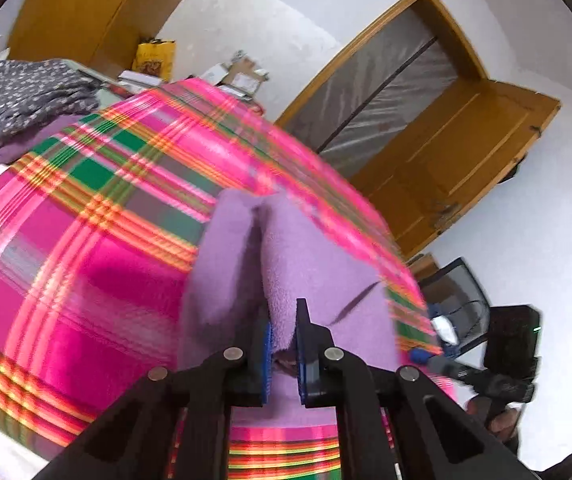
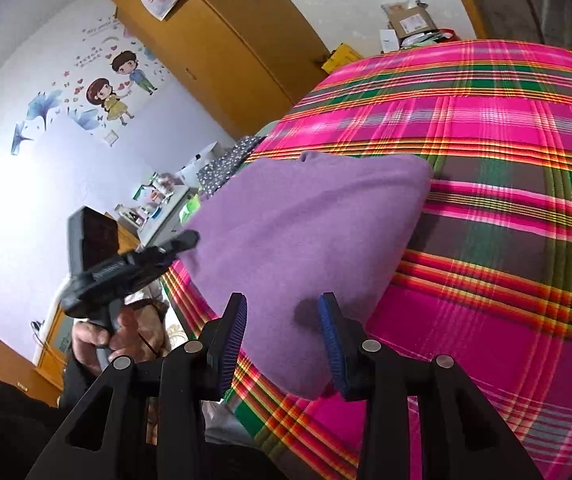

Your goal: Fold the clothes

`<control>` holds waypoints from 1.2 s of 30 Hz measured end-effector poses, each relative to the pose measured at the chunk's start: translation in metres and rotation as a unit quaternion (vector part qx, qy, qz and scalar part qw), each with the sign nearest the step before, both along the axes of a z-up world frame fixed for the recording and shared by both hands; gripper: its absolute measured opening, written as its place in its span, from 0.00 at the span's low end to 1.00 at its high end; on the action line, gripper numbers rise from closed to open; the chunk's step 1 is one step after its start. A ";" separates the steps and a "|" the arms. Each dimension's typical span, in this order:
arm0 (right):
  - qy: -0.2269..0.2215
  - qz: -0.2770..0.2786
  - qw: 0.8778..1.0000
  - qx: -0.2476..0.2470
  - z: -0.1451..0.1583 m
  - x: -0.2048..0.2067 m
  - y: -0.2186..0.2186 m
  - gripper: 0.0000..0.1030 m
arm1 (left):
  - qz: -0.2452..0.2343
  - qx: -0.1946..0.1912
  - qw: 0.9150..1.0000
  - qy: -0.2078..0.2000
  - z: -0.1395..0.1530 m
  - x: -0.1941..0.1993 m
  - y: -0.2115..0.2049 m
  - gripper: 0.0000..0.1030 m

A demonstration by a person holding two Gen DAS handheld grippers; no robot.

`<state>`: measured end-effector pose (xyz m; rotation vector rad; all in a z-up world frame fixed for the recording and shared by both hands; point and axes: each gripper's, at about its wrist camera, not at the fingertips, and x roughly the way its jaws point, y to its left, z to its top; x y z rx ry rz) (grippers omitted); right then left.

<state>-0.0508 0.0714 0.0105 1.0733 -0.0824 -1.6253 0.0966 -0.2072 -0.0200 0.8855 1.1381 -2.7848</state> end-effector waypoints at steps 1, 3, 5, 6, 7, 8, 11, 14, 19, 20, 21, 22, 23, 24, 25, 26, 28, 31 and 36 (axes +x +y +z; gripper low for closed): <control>-0.002 0.001 1.000 0.001 -0.002 0.000 -0.001 0.38 | 0.000 0.001 1.000 -0.003 -0.002 0.001 -0.002 0.09; -0.005 0.003 1.000 0.003 -0.004 0.000 -0.002 0.38 | 0.000 0.004 1.000 -0.008 -0.007 0.002 -0.005 0.09; -0.007 0.006 1.000 0.007 -0.007 0.000 -0.004 0.38 | 0.000 0.006 1.000 -0.013 -0.011 0.004 -0.009 0.10; -0.008 0.007 1.000 0.008 -0.008 0.000 -0.004 0.38 | 0.000 0.007 1.000 -0.016 -0.014 0.005 -0.011 0.10; -0.009 0.008 1.000 0.010 -0.010 0.000 -0.005 0.38 | 0.000 0.009 1.000 -0.018 -0.016 0.006 -0.013 0.11; -0.010 0.009 1.000 0.011 -0.010 0.000 -0.005 0.38 | 0.000 0.010 1.000 -0.021 -0.018 0.007 -0.014 0.13; -0.011 0.009 1.000 0.010 -0.011 0.000 -0.006 0.38 | 0.000 0.013 0.999 -0.029 -0.025 0.009 -0.020 0.15; -0.013 0.009 1.000 0.008 -0.012 -0.001 -0.007 0.38 | 0.006 -0.019 0.999 -0.037 -0.018 0.010 -0.023 0.24; -0.017 0.008 1.000 0.008 -0.015 -0.003 -0.007 0.38 | -0.021 -0.097 0.994 -0.048 0.006 -0.017 -0.023 0.27; -0.018 0.008 1.000 0.007 -0.015 -0.004 -0.007 0.38 | -0.036 -0.098 0.994 -0.041 0.009 -0.026 -0.023 0.29; -0.018 0.008 1.000 0.007 -0.016 -0.004 -0.007 0.38 | -0.044 -0.100 0.993 -0.040 0.010 -0.034 -0.025 0.29; -0.018 0.007 1.000 0.006 -0.015 -0.004 -0.007 0.38 | -0.051 -0.102 0.993 -0.041 0.010 -0.042 -0.026 0.30; -0.018 0.007 1.000 0.006 -0.015 -0.004 -0.007 0.38 | -0.056 -0.101 0.992 -0.045 0.010 -0.051 -0.028 0.30; -0.019 0.006 1.000 0.006 -0.015 -0.004 -0.006 0.38 | -0.062 -0.093 0.993 -0.046 0.008 -0.057 -0.030 0.30; -0.019 0.006 1.000 0.006 -0.015 -0.004 -0.006 0.38 | -0.068 -0.084 0.993 -0.047 0.006 -0.064 -0.032 0.30; -0.018 0.005 1.000 0.007 -0.016 -0.004 -0.006 0.38 | -0.074 -0.075 0.993 -0.048 0.004 -0.071 -0.034 0.32; -0.018 0.005 1.000 0.008 -0.016 -0.004 -0.006 0.38 | -0.084 -0.059 0.994 -0.048 0.000 -0.082 -0.037 0.33; -0.020 0.004 1.000 0.009 -0.017 -0.006 -0.006 0.38 | -0.100 -0.045 0.993 -0.047 -0.001 -0.095 -0.043 0.33; -0.025 0.003 1.000 0.014 -0.020 -0.009 -0.009 0.38 | -0.129 -0.029 0.990 -0.056 -0.004 -0.113 -0.044 0.34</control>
